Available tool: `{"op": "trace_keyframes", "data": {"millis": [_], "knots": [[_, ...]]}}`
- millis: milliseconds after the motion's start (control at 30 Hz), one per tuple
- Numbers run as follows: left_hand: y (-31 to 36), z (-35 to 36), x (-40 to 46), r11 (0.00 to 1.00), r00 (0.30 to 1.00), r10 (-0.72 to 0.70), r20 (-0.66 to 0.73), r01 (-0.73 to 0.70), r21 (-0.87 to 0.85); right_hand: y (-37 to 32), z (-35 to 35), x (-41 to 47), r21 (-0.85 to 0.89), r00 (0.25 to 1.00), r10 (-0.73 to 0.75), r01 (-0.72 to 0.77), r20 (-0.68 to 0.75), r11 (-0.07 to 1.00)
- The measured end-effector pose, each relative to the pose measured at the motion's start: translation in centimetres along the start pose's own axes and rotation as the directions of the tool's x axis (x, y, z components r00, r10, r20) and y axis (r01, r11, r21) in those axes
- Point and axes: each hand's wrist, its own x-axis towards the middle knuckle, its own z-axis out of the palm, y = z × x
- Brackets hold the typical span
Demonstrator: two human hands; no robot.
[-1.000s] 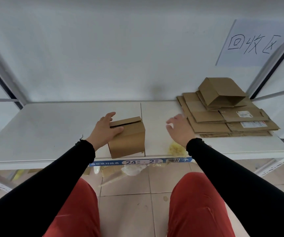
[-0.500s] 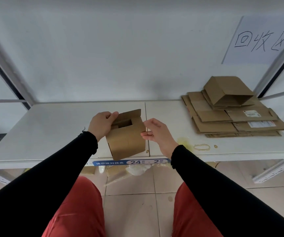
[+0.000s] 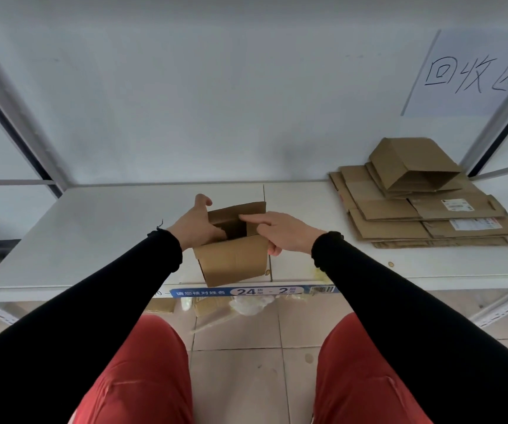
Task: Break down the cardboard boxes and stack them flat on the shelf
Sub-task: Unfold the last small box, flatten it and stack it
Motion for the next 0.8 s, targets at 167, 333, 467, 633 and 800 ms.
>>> {"op": "trace_keyframes", "data": {"millis": [167, 333, 467, 633, 800], "knots": [[0.3, -0.8, -0.4, 0.984, 0.999, 0.001, 0.041, 0.007, -0.177, -0.7, -0.9, 1.1, -0.298, 0.995, -0.021, 0.05, 0.1, 0.953], [-0.9, -2.0, -0.4, 0.981, 0.995, 0.084, -0.05, -0.091, -0.171, 1.3, -0.5, 0.9, 0.038, 0.986, -0.093, 0.099, -0.141, 0.994], [-0.9, -2.0, -1.1, 0.941, 0.933, 0.331, -0.14, -0.337, -0.024, 2.6, 1.1, 0.3, 0.342, 0.96, 0.042, 0.058, -0.277, 0.938], [-2.3, 0.3, -1.2, 0.839, 0.874, 0.486, -0.004, -0.465, 0.281, 3.1, 3.9, -0.1, 0.683, 0.908, 0.339, -0.085, -0.247, 0.725], [-4.6, 3.9, -0.9, 0.824, 0.879, 0.427, 0.21, -0.474, 0.31, 5.4, 5.9, 0.8, 0.848, 0.811, 0.552, -0.142, -0.196, 0.511]]}}
